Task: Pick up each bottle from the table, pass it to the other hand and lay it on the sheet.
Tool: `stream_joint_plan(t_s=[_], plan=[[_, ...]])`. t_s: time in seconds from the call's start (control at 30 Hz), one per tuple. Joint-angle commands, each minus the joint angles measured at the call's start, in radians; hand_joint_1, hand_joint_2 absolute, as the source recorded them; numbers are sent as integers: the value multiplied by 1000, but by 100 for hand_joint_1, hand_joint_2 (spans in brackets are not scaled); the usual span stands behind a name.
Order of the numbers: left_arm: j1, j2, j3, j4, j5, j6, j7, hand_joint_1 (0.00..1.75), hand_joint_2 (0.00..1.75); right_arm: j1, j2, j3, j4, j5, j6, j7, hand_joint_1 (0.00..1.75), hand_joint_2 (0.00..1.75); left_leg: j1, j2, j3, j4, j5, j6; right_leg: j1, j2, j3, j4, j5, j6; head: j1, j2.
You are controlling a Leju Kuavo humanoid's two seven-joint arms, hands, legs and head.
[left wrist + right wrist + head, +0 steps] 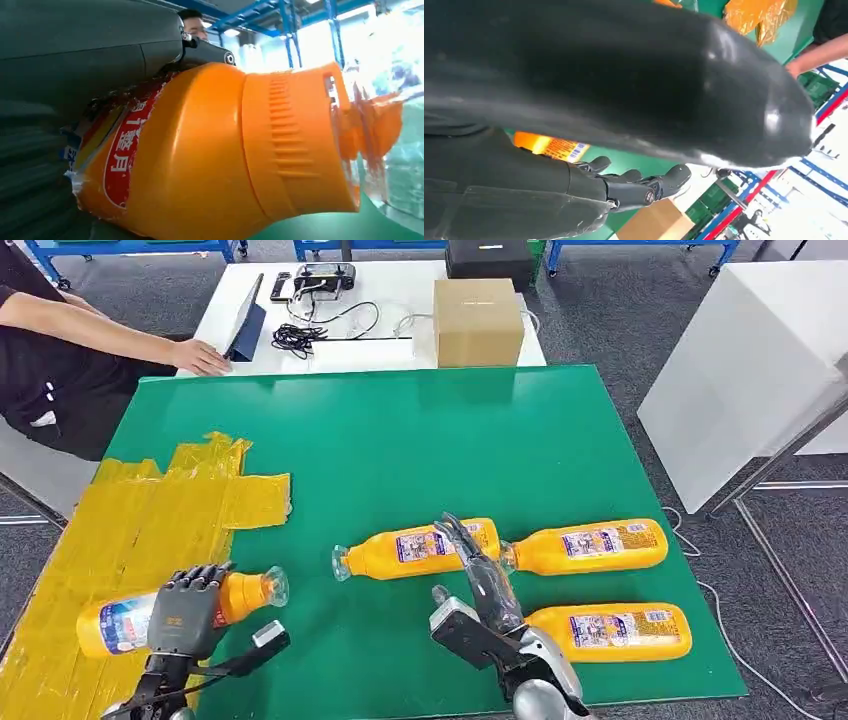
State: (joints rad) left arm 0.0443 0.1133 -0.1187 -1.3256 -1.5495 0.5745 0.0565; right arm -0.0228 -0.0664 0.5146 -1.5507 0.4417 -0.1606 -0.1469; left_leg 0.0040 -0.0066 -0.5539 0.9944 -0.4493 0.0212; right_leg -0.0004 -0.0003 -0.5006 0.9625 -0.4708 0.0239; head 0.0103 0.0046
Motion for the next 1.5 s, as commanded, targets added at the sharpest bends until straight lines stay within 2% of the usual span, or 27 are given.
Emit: stream_joint_plan(t_s=[0.03,0.07,0.1,0.13,0.37,0.47,0.77,0.87,0.9,0.97,1.03,1.13,1.27,1.5], plan=[[-64,36,-60,103,2,-19,14,175,175,-19,5,-3,19,1,8,8,0,0,0,0,1,-1,0,-1,0,-1,1,-1,0,0,0,0],[-70,34,-56,107,17,-44,21,152,175,-19,5,0,20,5,13,13,0,0,1,0,1,-1,0,-1,0,-1,2,-1,0,0,0,0],[-74,34,-57,106,18,-52,24,3,175,-18,5,2,21,10,14,18,0,0,0,0,0,-1,0,-1,0,-1,1,-1,0,0,0,0],[-79,30,-52,108,23,-63,37,0,0,-19,4,6,21,27,10,32,0,175,1,0,1,-1,0,-1,1,-1,2,-1,0,0,0,0],[-70,23,-45,73,64,-88,48,0,0,-11,-2,-1,11,63,8,60,0,175,1,-1,1,0,0,-1,0,-1,1,-1,0,0,0,0],[-60,21,-38,38,76,-92,48,0,0,-23,-14,-8,17,129,-14,103,0,175,1,0,0,0,0,0,0,-1,1,-1,0,0,0,0],[-58,21,-38,28,78,-94,48,0,0,-27,-11,-15,16,131,-13,105,0,175,0,0,0,0,0,-1,0,0,0,0,0,0,0,0],[-55,12,-34,2,139,-101,27,0,0,-57,-26,-10,31,246,-30,176,0,175,1,0,0,0,0,-1,0,0,0,0,0,0,0,0],[-51,2,-29,-24,208,-96,-4,0,0,-72,-34,-14,36,278,-29,195,0,175,0,0,0,0,0,0,0,0,0,0,0,0,0,0],[-35,-45,-6,-114,504,-100,-158,0,0,-98,-59,-38,49,368,-32,243,0,175,0,1,-1,1,0,0,0,0,-1,0,0,1,0,0],[8,-137,41,-238,843,-119,-317,0,0,-94,-78,-75,58,468,-32,292,0,175,0,0,-2,2,0,0,0,0,-1,0,0,1,0,0],[90,-260,98,-384,1365,-279,-486,0,0,-67,-90,-129,82,542,-32,317,0,175,0,-1,-2,2,-1,1,0,-2,0,-1,0,2,0,0],[161,-313,78,-440,1585,-357,-534,0,0,-107,-99,-116,159,550,-25,318,0,175,-1,3,1,1,-2,1,0,3,3,-2,0,2,0,0],[162,-327,43,-412,1678,-360,-529,0,0,-237,-119,-73,296,540,31,328,0,175,-2,3,0,0,0,0,-1,3,0,-1,2,0,0,0]])
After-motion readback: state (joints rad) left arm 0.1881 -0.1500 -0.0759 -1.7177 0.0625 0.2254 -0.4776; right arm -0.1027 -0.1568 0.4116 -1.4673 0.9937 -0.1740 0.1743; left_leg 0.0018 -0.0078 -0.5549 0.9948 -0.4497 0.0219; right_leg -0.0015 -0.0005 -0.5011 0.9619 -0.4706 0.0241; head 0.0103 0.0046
